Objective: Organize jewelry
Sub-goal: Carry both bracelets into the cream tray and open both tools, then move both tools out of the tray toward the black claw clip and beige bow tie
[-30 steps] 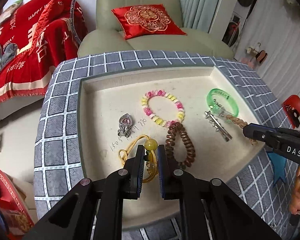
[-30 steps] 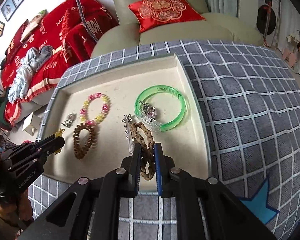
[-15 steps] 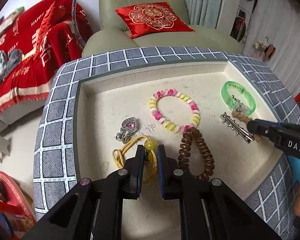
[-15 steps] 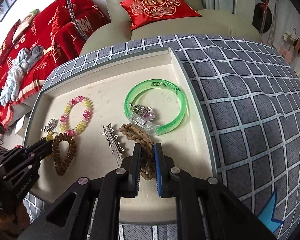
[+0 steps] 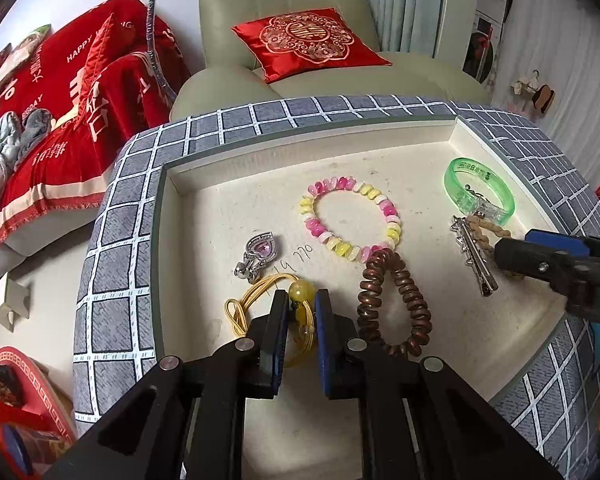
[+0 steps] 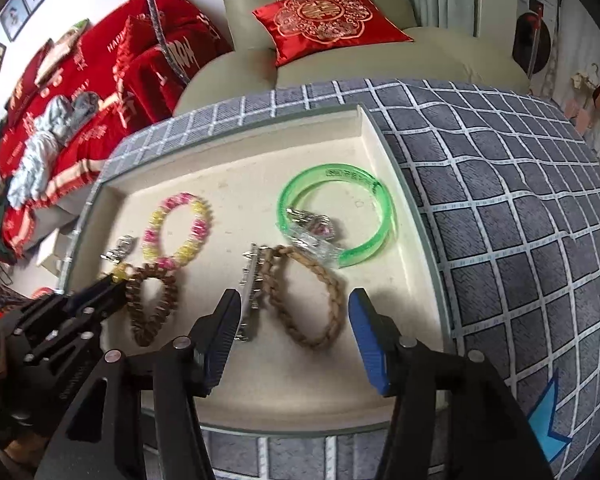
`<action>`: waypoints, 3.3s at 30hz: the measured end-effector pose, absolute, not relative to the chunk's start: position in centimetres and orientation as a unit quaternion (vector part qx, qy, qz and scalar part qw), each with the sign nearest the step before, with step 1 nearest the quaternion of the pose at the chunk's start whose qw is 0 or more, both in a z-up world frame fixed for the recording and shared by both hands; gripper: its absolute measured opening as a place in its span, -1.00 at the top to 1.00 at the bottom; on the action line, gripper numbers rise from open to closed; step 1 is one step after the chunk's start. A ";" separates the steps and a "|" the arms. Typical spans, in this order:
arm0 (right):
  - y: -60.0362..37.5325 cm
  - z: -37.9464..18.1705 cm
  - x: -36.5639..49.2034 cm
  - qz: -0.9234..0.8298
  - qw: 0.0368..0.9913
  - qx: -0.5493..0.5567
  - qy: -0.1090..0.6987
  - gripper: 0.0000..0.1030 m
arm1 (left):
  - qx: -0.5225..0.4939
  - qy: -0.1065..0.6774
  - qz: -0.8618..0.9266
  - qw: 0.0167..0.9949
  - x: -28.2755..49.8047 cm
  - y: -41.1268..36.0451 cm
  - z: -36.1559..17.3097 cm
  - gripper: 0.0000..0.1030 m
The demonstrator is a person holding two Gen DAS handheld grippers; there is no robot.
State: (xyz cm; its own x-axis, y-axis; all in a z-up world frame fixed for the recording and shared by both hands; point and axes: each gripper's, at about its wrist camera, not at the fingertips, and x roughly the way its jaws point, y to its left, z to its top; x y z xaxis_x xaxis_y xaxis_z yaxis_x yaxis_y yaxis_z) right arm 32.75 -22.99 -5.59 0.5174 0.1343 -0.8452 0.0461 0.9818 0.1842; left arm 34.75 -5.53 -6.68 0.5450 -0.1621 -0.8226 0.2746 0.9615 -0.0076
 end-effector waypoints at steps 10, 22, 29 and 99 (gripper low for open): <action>-23.9 -3.7 30.1 0.023 0.875 0.126 0.466 -0.16 | 0.061 0.455 -0.121 0.880 34.4 -5.6 -6.5 0.42; -24.6 -3.2 28.4 0.019 0.876 0.134 0.462 -0.16 | 0.045 0.433 -0.108 0.894 34.2 -5.0 -4.7 0.42; -24.3 -2.9 28.3 0.025 0.878 0.127 0.461 -0.17 | 0.041 0.432 -0.100 0.895 34.1 -4.9 -4.3 -0.91; -15.0 -7.4 10.1 0.030 0.867 0.039 0.496 0.62 | 0.116 0.437 -0.222 0.864 19.3 -2.3 -6.8 -1.00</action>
State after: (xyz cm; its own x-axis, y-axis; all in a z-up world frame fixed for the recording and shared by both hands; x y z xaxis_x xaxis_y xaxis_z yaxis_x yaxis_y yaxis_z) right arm 10.13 -14.98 -7.39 0.5061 0.0903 -0.8577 -0.0127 0.9952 0.0972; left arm 19.28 -2.25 -6.77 0.5198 -0.2834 -0.8059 0.4852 0.8744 0.0055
